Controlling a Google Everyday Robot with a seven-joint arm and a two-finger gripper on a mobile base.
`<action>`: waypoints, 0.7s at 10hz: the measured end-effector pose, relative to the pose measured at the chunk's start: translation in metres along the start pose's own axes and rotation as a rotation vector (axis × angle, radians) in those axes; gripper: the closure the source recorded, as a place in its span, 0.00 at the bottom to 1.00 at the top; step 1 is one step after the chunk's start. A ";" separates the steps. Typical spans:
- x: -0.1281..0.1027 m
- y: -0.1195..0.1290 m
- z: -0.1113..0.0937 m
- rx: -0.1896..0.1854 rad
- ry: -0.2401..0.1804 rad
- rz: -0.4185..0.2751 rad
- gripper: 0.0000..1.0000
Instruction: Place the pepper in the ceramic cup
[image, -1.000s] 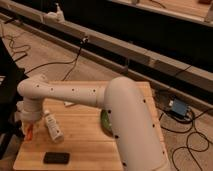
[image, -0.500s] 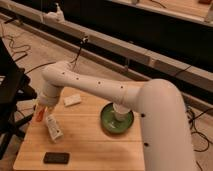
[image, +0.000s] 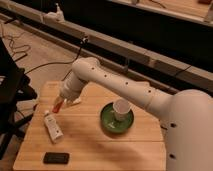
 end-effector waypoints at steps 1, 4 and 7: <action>0.000 -0.001 0.001 -0.001 -0.001 -0.002 1.00; 0.011 0.007 -0.013 -0.001 0.031 0.020 1.00; 0.042 0.045 -0.076 -0.039 0.166 0.134 1.00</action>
